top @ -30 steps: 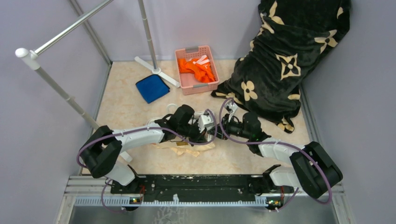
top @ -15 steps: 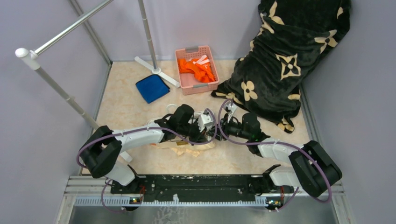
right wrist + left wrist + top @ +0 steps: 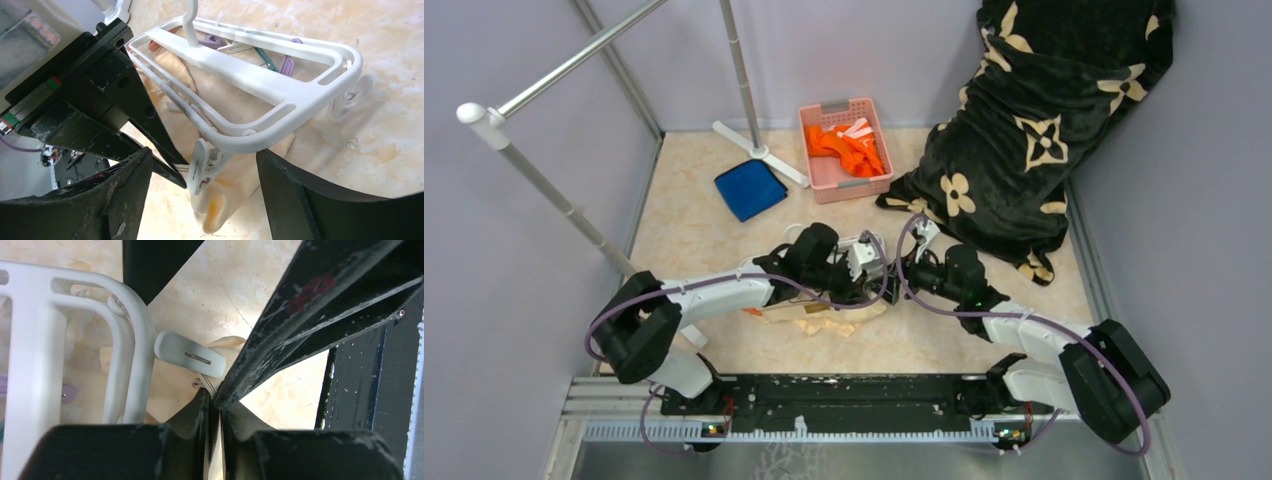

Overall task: Clip the underwear to the hanger
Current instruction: Clamp the underwear onto the hanger.

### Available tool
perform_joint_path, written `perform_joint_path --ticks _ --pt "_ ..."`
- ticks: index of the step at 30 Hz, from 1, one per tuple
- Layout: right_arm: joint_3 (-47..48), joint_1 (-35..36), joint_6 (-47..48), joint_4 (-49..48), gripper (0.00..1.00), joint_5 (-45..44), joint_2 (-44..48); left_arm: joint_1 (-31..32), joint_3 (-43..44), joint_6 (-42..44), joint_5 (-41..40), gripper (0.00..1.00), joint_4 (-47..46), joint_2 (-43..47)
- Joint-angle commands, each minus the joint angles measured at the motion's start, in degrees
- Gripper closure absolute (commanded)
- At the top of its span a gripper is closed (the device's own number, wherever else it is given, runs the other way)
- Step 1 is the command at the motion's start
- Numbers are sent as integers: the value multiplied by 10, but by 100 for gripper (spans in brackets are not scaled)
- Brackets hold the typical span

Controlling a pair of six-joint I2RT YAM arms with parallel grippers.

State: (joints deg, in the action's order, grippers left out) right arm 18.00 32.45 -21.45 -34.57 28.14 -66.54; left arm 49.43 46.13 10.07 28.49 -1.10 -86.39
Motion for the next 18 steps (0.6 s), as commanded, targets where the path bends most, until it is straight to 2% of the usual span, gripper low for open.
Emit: perform_joint_path --ticks 1,5,11,14,18 --pt "2 12 8 23 25 -68 53 3 -12 -1 -14 78 -31 35" --pt "-2 12 5 45 24 -114 87 3 -34 -3 -37 57 -33 65" --pt "3 12 8 72 24 -168 133 1 -40 -21 -78 45 29 145" --pt "2 12 13 75 24 -202 159 2 -45 -38 -149 43 53 229" --pt "16 12 40 104 25 -229 174 -1 -60 -82 -297 42 52 331"
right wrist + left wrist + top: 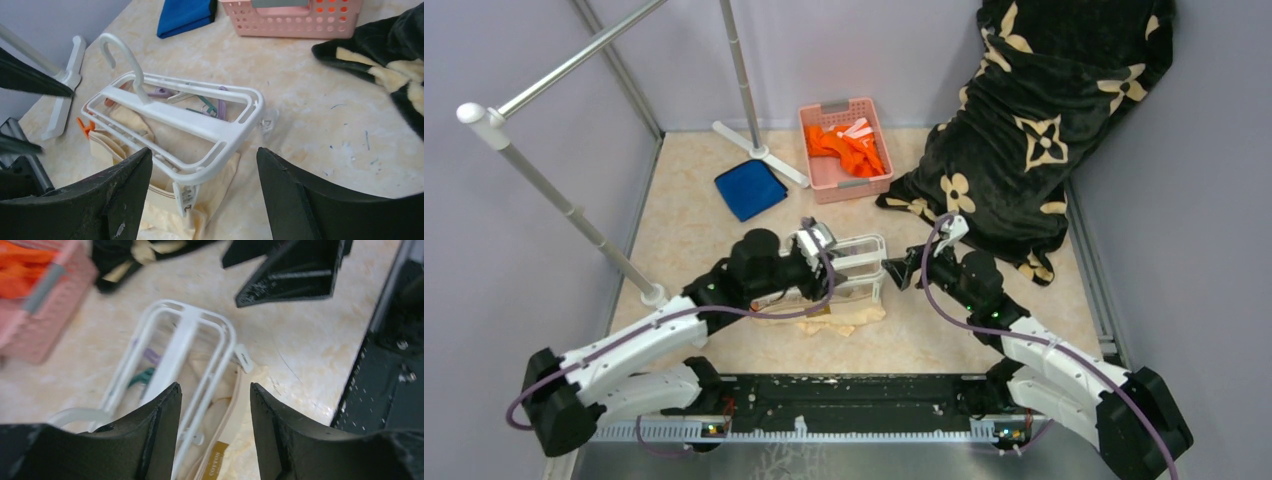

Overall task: Clip the underwear to the hanger
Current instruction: Clamp the underwear onto the hanger, then pick up the hanger at the center of the board.

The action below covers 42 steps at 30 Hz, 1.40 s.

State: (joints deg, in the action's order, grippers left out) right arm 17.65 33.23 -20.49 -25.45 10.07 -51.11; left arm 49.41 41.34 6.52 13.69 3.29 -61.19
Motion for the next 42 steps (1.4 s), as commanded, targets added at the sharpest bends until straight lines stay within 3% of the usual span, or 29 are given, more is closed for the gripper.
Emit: perform_joint_path --ticks 1,4,8,13,20,24,29,32,35,37,39,42 --pt "26 4 40 25 25 -51 19 -2 -16 -63 -193 39 6 98" --pt "45 4 54 58 25 -55 13 -4 -13 -117 -300 35 27 134" --pt "53 4 60 65 25 -44 10 -17 -9 -100 -346 25 49 147" --pt "59 4 59 61 25 -8 5 -191 28 -25 -109 24 95 89" --pt "69 4 57 61 25 21 -2 -292 43 109 135 29 92 24" --pt "75 4 54 60 25 40 -12 -314 60 134 216 29 94 -16" --pt "77 4 55 56 25 52 -14 -326 71 161 184 32 85 -75" --pt "77 4 56 54 25 60 -16 -333 86 174 195 39 85 -102" --pt "76 4 57 54 25 66 -16 -334 101 179 233 58 94 -114" --pt "75 5 57 55 25 67 -15 -335 116 162 248 74 97 -119" --pt "75 5 57 55 25 65 -12 -337 135 145 253 99 110 -122" --pt "76 4 60 57 25 57 0 -338 152 129 259 100 124 -109"
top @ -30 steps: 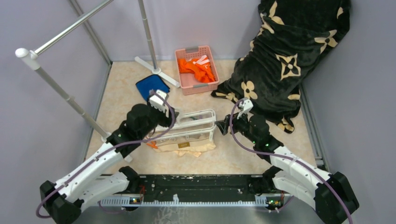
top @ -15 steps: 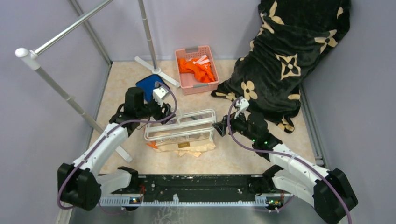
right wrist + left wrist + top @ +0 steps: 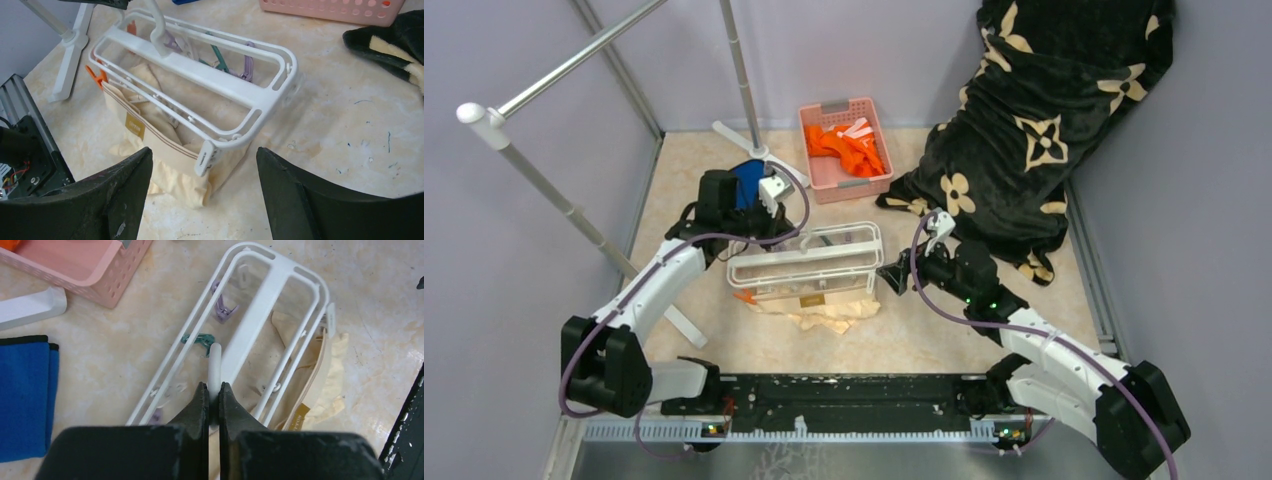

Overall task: Clip the underwear to the hanger
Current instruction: Pick up the hanger at the center of the board.

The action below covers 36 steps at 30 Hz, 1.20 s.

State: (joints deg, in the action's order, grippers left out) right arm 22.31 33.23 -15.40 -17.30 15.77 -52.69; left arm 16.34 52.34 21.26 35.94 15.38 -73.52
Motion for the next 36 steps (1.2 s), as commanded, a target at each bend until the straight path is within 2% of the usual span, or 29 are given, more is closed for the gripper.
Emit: perform_joint_path --ticks 1,7,12,20,26,31,36 --pt "31 4 12 -21 25 -5 22 -7 46 -20 42 100 6 24" --pt "77 4 77 23 25 -87 139 -7 74 -39 55 100 -2 119" --pt "175 4 166 102 25 -51 173 -7 139 -49 63 100 5 146" --pt "377 4 215 275 25 66 122 -7 304 -46 89 100 39 101" --pt "515 4 270 380 25 132 69 -7 400 6 106 100 99 50" --pt "624 4 334 493 26 174 6 -7 403 43 160 100 130 52" --pt "643 4 347 520 28 225 -33 -7 361 39 187 100 114 78"
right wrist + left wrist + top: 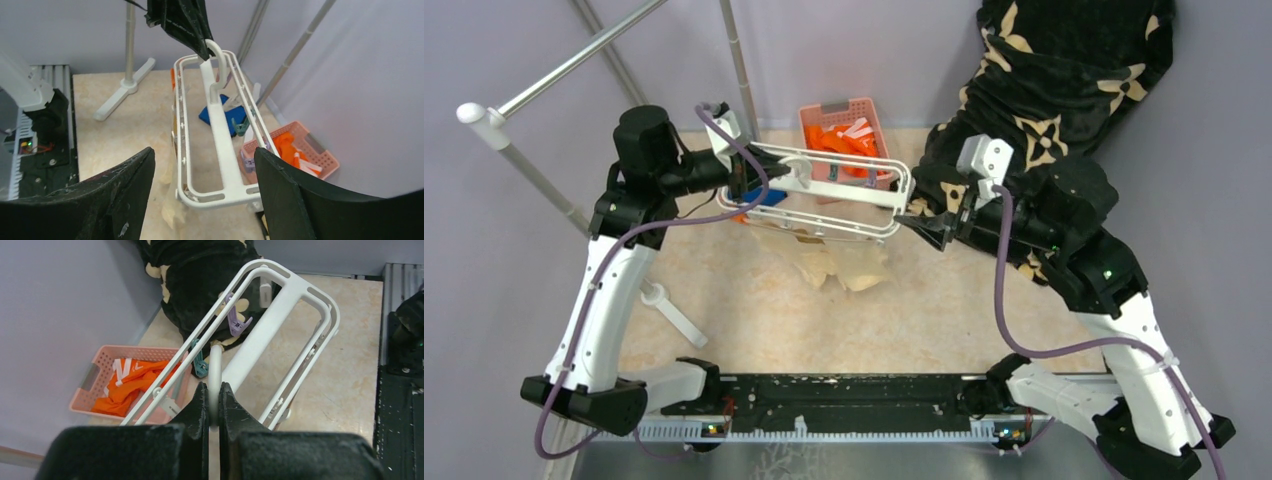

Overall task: Clip the underwear to the hanger
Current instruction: Pick up the hanger at the center of the board, then move the clothesline to the center of the board.

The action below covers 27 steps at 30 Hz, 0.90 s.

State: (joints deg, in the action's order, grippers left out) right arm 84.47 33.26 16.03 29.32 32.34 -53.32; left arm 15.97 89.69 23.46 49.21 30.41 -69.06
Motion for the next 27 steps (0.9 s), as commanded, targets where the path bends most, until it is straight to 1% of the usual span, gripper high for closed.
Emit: perform_joint_path --ticks 1,4,8,11,17,21,27 --pt "19 4 34 58 29 72 -37 -3 -21 15 59 100 -41 39" --pt "18 5 43 66 33 83 -69 -2 -43 13 60 100 -51 53" --pt "27 8 52 63 34 73 -100 -2 -62 30 25 100 -45 62" --pt "38 20 64 75 35 59 -125 -2 -68 34 20 100 -42 59" --pt "57 76 104 127 39 -22 -183 0 -72 40 6 100 -38 49" --pt "51 96 107 132 42 -76 -205 2 -73 53 -16 100 -33 48" --pt "37 118 118 130 44 -160 -231 3 -68 54 -20 100 -31 43"
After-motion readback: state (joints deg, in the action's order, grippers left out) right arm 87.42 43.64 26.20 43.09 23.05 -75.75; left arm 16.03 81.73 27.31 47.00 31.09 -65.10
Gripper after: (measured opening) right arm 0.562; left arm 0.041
